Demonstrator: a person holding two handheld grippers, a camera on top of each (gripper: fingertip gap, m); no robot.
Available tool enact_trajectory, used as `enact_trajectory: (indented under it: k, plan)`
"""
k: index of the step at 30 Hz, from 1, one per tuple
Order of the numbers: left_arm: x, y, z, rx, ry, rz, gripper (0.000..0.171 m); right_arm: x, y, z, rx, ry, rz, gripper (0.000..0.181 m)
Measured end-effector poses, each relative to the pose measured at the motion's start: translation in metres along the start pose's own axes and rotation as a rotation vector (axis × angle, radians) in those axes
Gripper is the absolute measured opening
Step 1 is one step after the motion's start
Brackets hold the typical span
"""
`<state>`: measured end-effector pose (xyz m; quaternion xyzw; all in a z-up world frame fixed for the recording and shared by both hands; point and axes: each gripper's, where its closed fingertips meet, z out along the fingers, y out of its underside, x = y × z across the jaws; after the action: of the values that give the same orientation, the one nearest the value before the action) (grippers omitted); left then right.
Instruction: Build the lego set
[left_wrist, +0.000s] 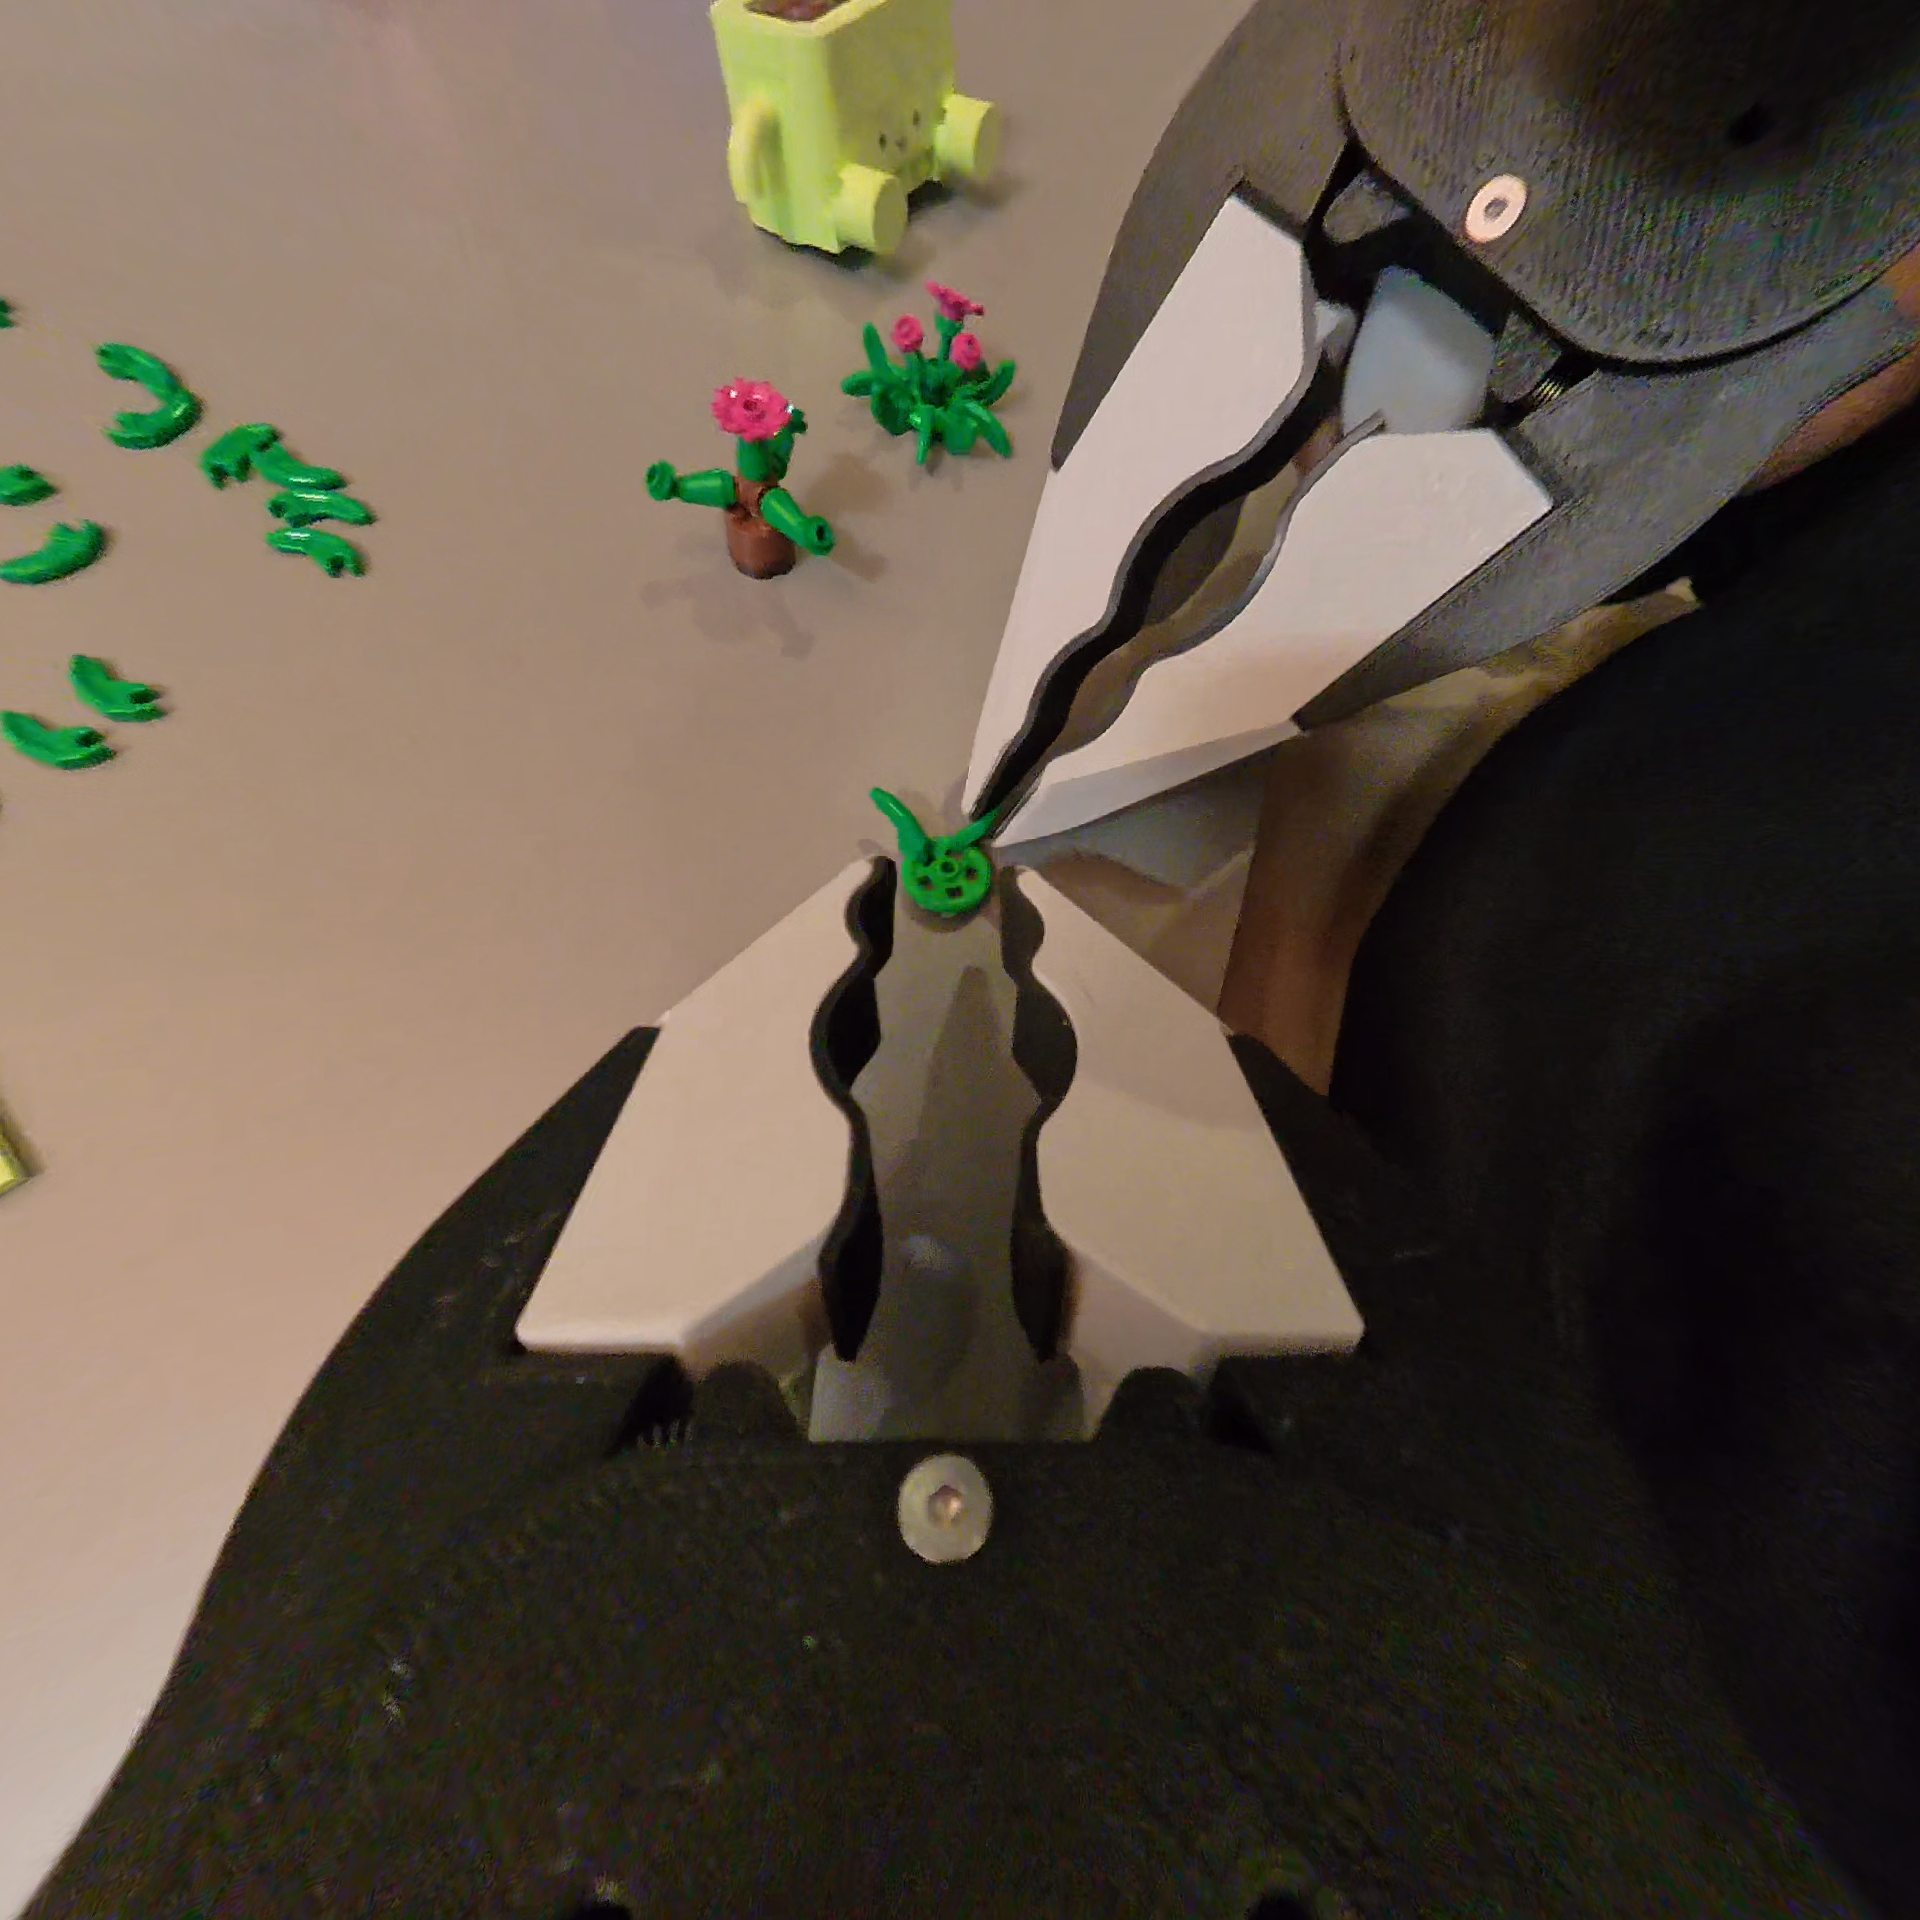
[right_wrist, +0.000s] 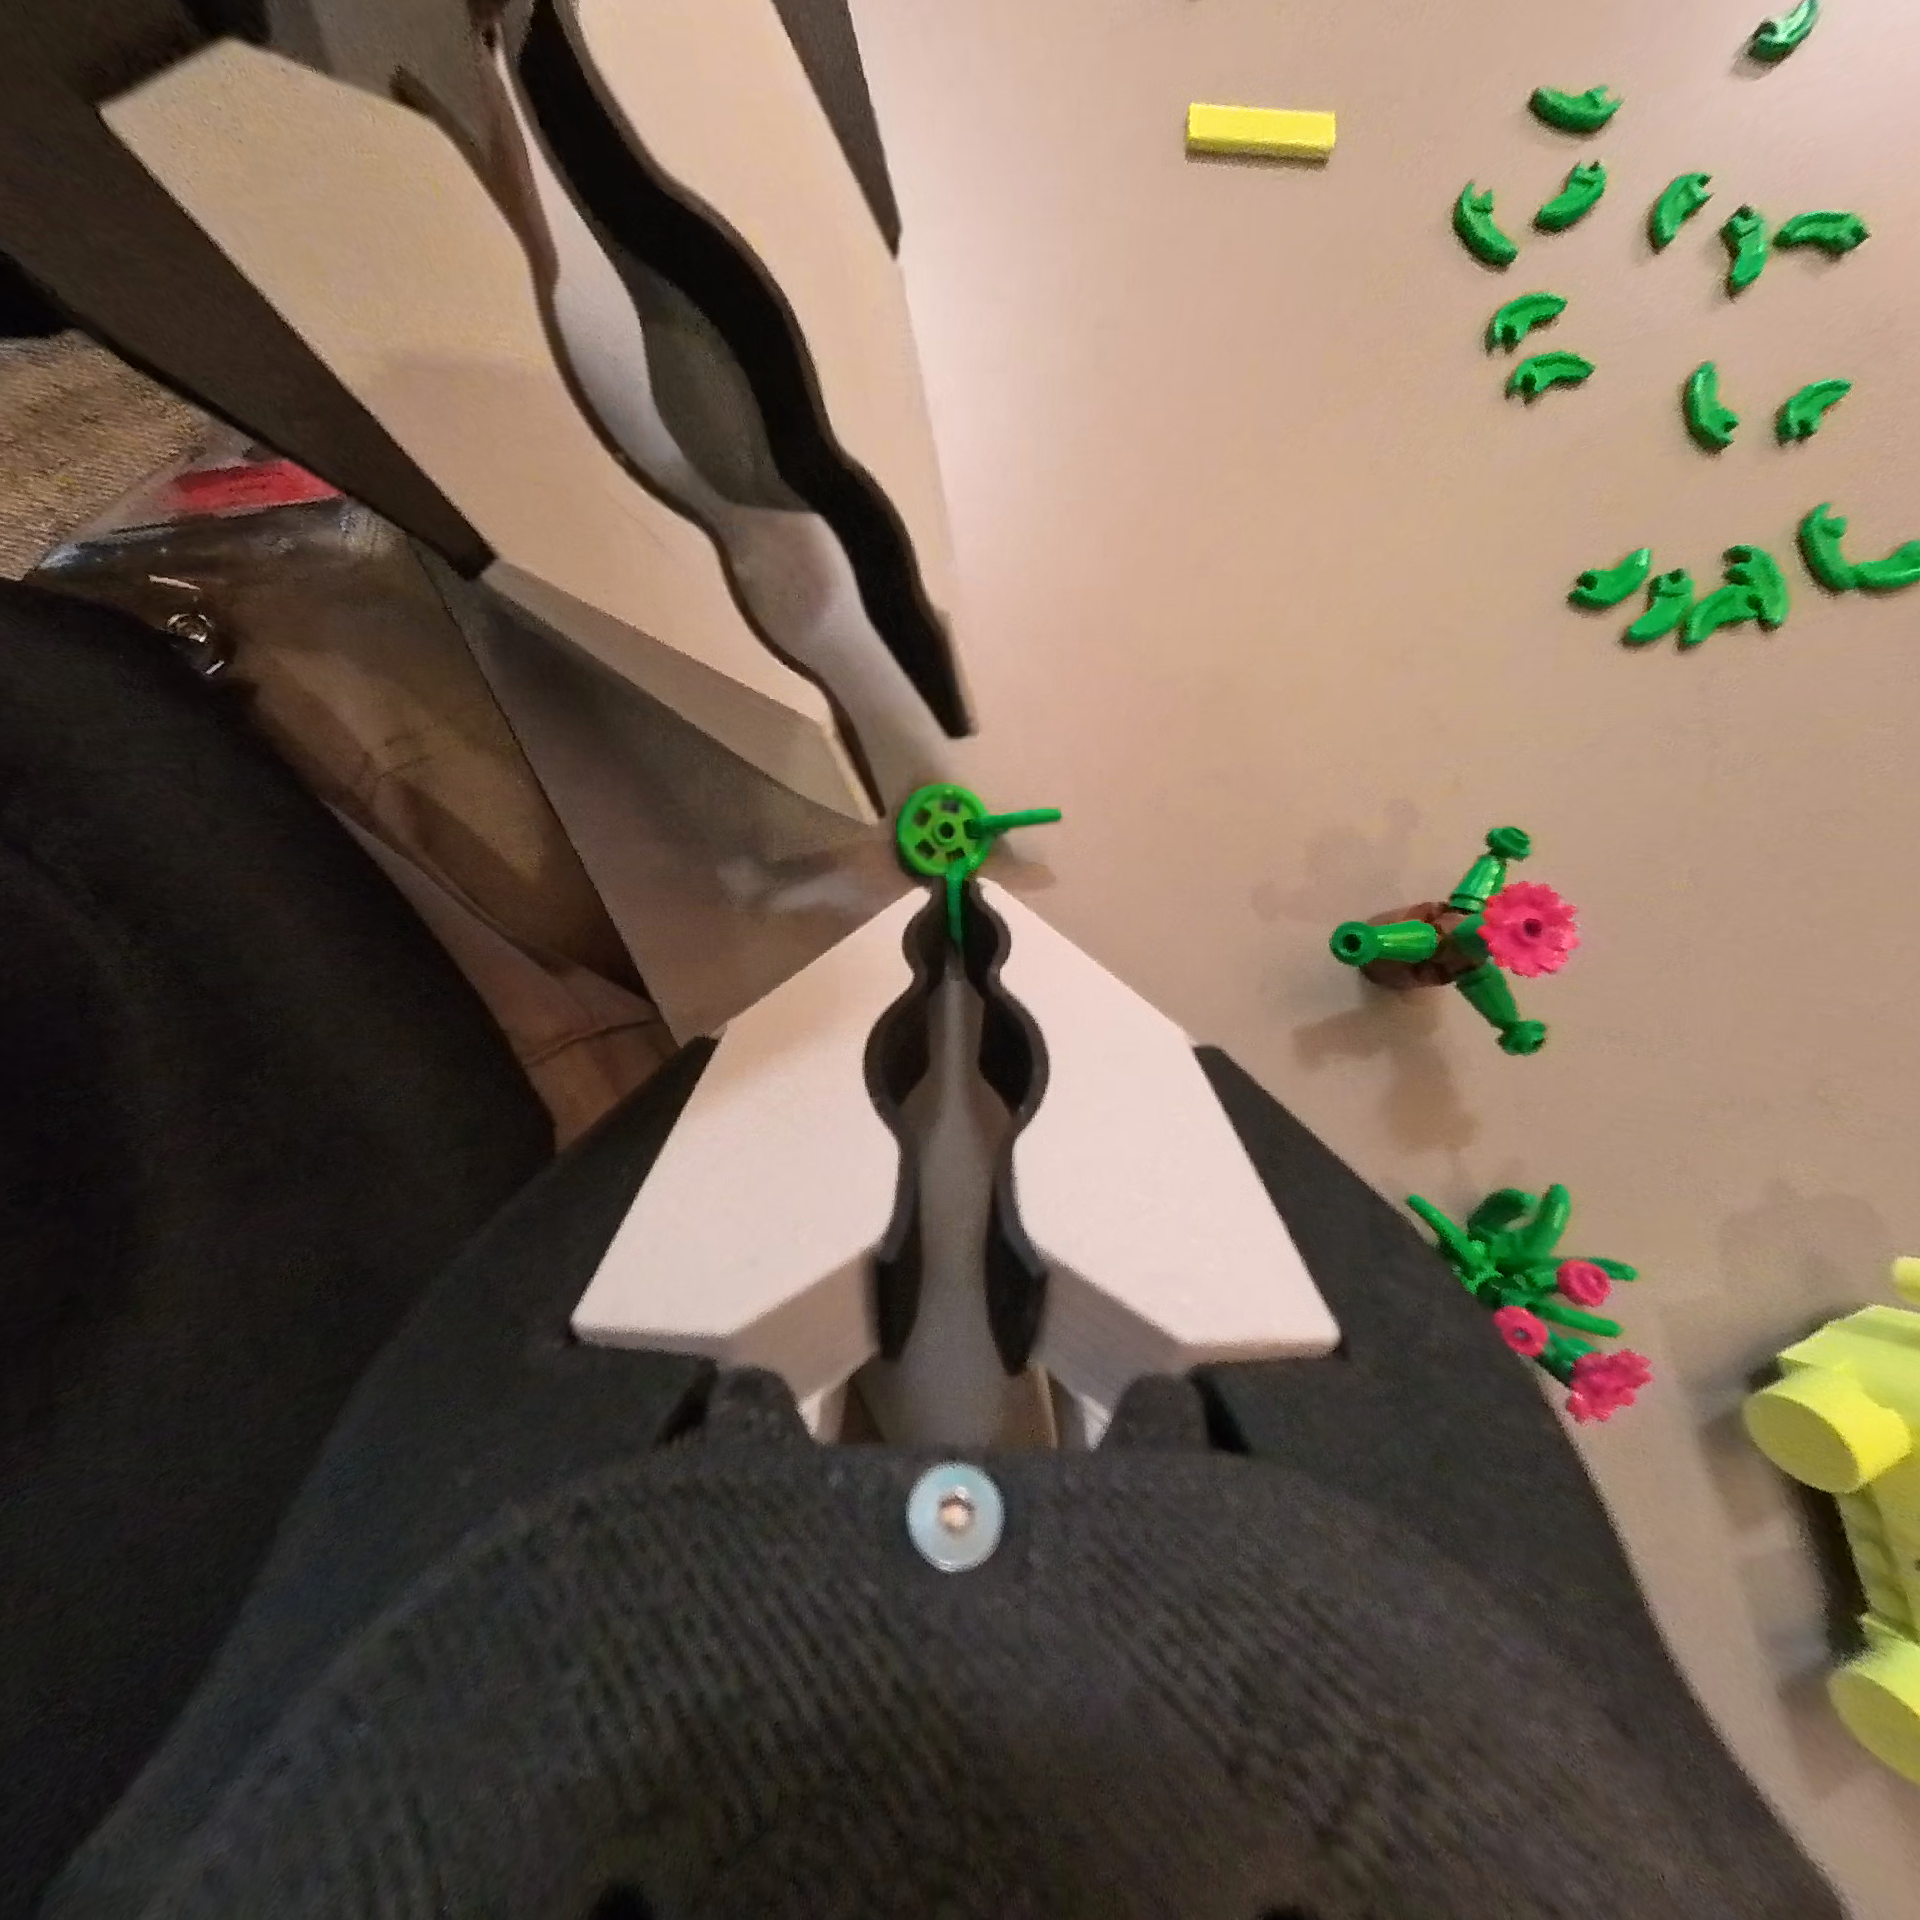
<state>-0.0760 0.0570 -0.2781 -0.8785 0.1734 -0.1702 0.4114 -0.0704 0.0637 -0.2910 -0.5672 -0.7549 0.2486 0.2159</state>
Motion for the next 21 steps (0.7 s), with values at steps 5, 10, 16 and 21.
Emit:
enact_trajectory:
  k: [5, 10, 16, 21]
  plan:
    - [-0.001, 0.008, 0.007, -0.068, -0.059, 0.056, 0.019, -0.003, -0.001, -0.001, 0.006, -0.045, 0.028, 0.001]
    - [-0.003, 0.008, 0.008, -0.072, -0.059, 0.041, 0.016, -0.002, -0.003, -0.002, -0.002, -0.048, 0.019, 0.000]
    - [-0.003, 0.011, 0.010, -0.093, -0.055, 0.040, 0.013, -0.004, -0.006, -0.003, -0.001, -0.125, 0.101, 0.001]
    - [-0.003, 0.011, 0.010, -0.099, -0.049, 0.029, 0.012, -0.001, -0.003, -0.001, -0.018, -0.164, 0.183, 0.001]
